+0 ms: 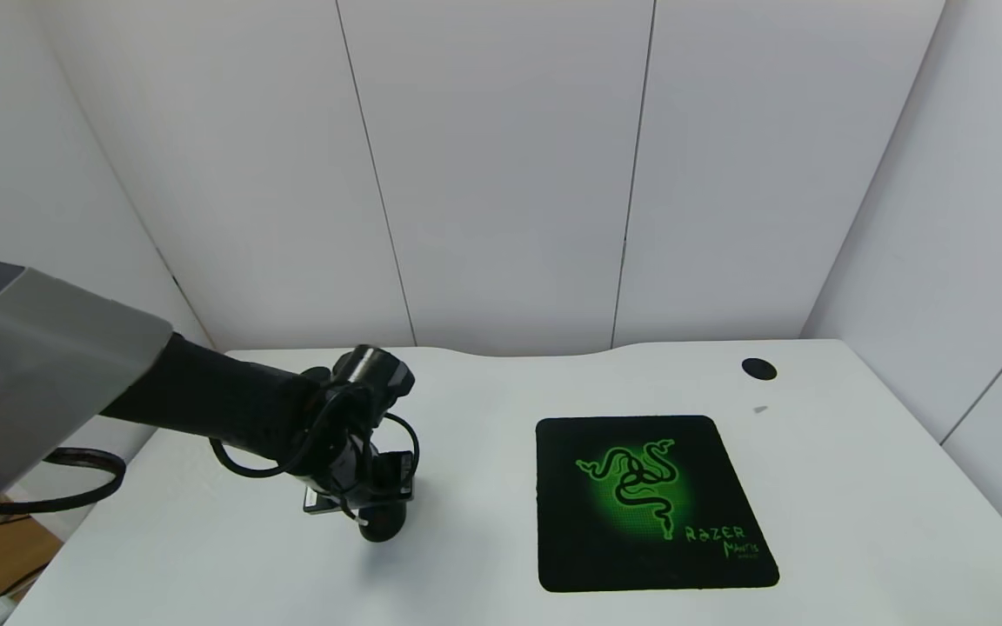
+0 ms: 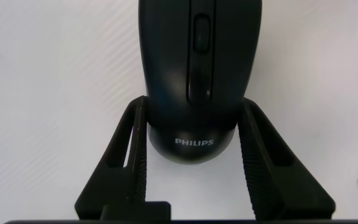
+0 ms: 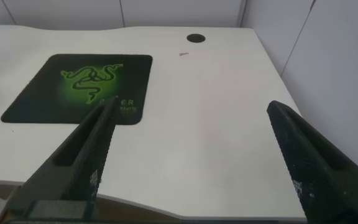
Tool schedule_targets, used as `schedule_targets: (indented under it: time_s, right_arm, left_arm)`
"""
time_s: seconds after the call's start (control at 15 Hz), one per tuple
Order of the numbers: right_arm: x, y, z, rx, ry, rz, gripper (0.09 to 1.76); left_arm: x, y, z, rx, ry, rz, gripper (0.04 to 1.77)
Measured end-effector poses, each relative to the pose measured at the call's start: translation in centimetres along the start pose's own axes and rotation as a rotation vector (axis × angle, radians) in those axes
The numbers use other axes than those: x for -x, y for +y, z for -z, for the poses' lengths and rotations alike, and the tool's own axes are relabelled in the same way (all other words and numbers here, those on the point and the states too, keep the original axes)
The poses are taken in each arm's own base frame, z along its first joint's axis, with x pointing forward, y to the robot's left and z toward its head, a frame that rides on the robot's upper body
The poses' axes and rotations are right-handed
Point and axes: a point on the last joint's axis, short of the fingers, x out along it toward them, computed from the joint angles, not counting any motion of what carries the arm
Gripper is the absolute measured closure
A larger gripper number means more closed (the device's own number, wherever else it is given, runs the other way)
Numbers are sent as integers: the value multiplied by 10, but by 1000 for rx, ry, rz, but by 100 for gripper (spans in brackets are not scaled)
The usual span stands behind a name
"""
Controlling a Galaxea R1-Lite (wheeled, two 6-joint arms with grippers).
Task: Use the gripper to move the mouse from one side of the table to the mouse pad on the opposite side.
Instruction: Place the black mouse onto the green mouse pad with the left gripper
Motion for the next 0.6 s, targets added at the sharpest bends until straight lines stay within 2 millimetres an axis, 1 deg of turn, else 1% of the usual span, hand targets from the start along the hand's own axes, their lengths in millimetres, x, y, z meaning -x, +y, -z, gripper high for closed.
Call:
schedule_targets:
  time_s: [0.13,0.33,0.6]
  right_arm:
    - [0,0,0,0,0,0,14]
    - [0,0,0,0,0,0,14]
    - [0,0,0,0,0,0,14]
  left_arm:
    - [12,-1,-1,2,19,-6,90]
    - [33,-9,-4,21,37,-5,90]
    - [56,-24,-7,28,48,8,90]
